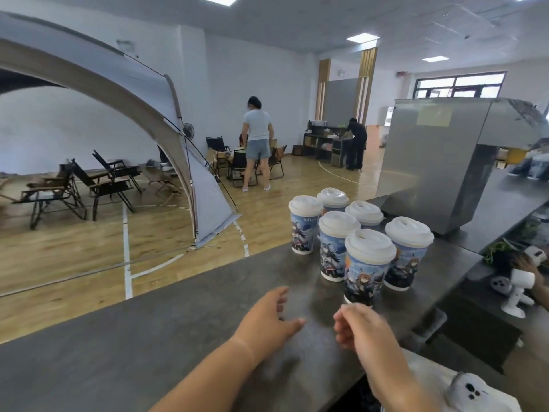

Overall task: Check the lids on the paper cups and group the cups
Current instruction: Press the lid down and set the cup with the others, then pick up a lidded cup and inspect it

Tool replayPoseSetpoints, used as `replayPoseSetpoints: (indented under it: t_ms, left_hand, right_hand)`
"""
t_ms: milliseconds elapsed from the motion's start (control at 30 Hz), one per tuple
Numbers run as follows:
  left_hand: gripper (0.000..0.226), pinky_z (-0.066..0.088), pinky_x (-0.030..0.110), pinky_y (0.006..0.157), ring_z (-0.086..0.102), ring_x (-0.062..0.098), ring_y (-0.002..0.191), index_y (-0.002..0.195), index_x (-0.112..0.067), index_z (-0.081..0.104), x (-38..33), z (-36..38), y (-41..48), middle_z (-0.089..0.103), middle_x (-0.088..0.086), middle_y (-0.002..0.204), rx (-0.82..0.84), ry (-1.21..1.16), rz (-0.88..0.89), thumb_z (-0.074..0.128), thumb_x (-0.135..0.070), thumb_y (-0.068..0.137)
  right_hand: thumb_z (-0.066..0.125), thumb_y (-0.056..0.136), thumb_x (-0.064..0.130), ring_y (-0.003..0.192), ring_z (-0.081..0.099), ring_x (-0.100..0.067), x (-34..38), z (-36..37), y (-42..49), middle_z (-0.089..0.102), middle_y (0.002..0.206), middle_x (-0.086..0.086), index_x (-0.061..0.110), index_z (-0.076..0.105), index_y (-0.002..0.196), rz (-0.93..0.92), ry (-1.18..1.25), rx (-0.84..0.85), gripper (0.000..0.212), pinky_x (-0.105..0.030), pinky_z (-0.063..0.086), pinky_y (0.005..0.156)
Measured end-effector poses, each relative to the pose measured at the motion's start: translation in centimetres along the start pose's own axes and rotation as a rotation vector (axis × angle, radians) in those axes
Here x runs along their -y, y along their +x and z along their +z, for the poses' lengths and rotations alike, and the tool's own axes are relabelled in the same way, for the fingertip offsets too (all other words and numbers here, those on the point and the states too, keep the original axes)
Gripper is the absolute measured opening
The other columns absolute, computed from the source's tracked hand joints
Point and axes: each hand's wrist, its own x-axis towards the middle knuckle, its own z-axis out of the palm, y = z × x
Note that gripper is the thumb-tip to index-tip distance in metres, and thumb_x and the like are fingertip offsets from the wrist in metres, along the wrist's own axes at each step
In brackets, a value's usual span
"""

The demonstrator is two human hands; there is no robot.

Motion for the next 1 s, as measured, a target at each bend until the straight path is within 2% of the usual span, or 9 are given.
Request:
replayPoseSetpoints:
  t_ms: [133, 200, 433, 500, 600, 733, 867, 933, 1000]
  left_hand:
    - [0.066, 0.037, 0.015, 0.099, 0.052, 0.004, 0.117, 0.142, -0.026, 0.039, 4.5, -9.4, -7.6, 0.053, -0.007, 0.134, -0.166, 0.015, -0.034, 0.071, -0.033, 0.085]
    - [0.062, 0.039, 0.019, 0.102, 0.052, 0.002, 0.115, 0.140, -0.031, 0.041, 7.1, -15.1, -12.8, 0.054, -0.012, 0.129, -0.256, 0.004, -0.060, 0.070, -0.034, 0.085]
    - [0.041, 0.047, 0.025, 0.097, 0.058, -0.002, 0.106, 0.114, -0.045, 0.049, 17.5, -34.3, -35.8, 0.060, -0.016, 0.117, -0.565, -0.081, -0.204, 0.072, -0.027, 0.084]
    - [0.042, 0.048, 0.026, 0.098, 0.059, -0.001, 0.105, 0.115, -0.044, 0.051, 20.1, -38.8, -42.2, 0.060, -0.015, 0.116, -0.635, -0.092, -0.235, 0.072, -0.026, 0.084]
    - [0.048, 0.046, 0.020, 0.097, 0.058, -0.001, 0.106, 0.125, -0.034, 0.048, 22.4, -44.8, -50.6, 0.059, -0.014, 0.116, -0.740, -0.093, -0.265, 0.071, -0.023, 0.085]
    - [0.047, 0.047, 0.022, 0.099, 0.056, -0.002, 0.110, 0.123, -0.038, 0.046, 24.1, -50.6, -59.9, 0.058, -0.013, 0.121, -0.867, -0.114, -0.254, 0.070, -0.023, 0.086]
    - [0.051, 0.044, 0.014, 0.097, 0.053, -0.006, 0.112, 0.128, -0.041, 0.042, 25.0, -54.0, -66.1, 0.056, -0.016, 0.126, -0.933, -0.027, -0.244, 0.069, -0.027, 0.087]
    - [0.053, 0.041, 0.016, 0.103, 0.050, -0.008, 0.116, 0.129, -0.045, 0.039, 25.1, -55.2, -68.4, 0.053, -0.020, 0.130, -0.972, 0.048, -0.243, 0.068, -0.030, 0.087]
    - [0.054, 0.035, 0.011, 0.102, 0.046, -0.010, 0.118, 0.134, -0.044, 0.039, 25.1, -56.3, -70.5, 0.048, -0.024, 0.133, -1.028, 0.194, -0.267, 0.066, -0.035, 0.088]
  right_hand:
    - [0.050, 0.097, 0.002, 0.042, 0.051, -0.005, 1.3, 9.4, -4.3, 0.060, 0.053, 0.002, 0.005, 0.061, 0.072, -0.055, -0.022, 0.257, 0.028, -0.015, 0.039, 0.044]
    - [0.050, 0.098, 0.005, 0.045, 0.054, -0.005, 1.8, 15.0, -7.1, 0.063, 0.058, 0.002, 0.006, 0.063, 0.077, -0.056, -0.068, 0.390, 0.025, -0.014, 0.040, 0.045]
    - [0.053, 0.099, 0.016, 0.065, 0.065, -0.010, 3.1, 37.9, -23.6, 0.072, 0.081, 0.001, 0.013, 0.068, 0.094, -0.135, -0.152, 0.699, 0.017, -0.025, 0.047, 0.061]
    - [0.053, 0.099, 0.016, 0.067, 0.065, -0.012, 3.8, 44.7, -29.1, 0.072, 0.084, 0.000, 0.012, 0.068, 0.097, -0.112, -0.127, 0.789, 0.016, -0.027, 0.047, 0.063]
    - [0.053, 0.099, 0.017, 0.073, 0.066, -0.014, 4.6, 53.7, -36.9, 0.073, 0.093, -0.003, 0.013, 0.066, 0.102, -0.111, -0.107, 0.934, 0.014, -0.028, 0.048, 0.066]
    - [0.054, 0.098, 0.016, 0.076, 0.065, -0.014, 5.6, 62.7, -45.5, 0.070, 0.097, -0.002, 0.017, 0.063, 0.105, -0.159, -0.104, 1.046, 0.012, -0.026, 0.048, 0.065]
    - [0.056, 0.096, 0.013, 0.080, 0.061, -0.011, 6.3, 69.1, -51.3, 0.066, 0.105, -0.004, 0.019, 0.060, 0.106, -0.259, -0.124, 1.085, 0.012, -0.022, 0.046, 0.066]
    - [0.058, 0.095, 0.015, 0.089, 0.061, -0.009, 6.5, 71.9, -53.4, 0.063, 0.112, -0.001, 0.022, 0.059, 0.110, -0.332, -0.154, 1.102, 0.016, -0.022, 0.046, 0.072]
    - [0.061, 0.093, 0.018, 0.103, 0.059, -0.012, 6.8, 74.7, -55.0, 0.058, 0.124, 0.001, 0.024, 0.054, 0.121, -0.427, -0.223, 1.124, 0.029, -0.026, 0.046, 0.082]
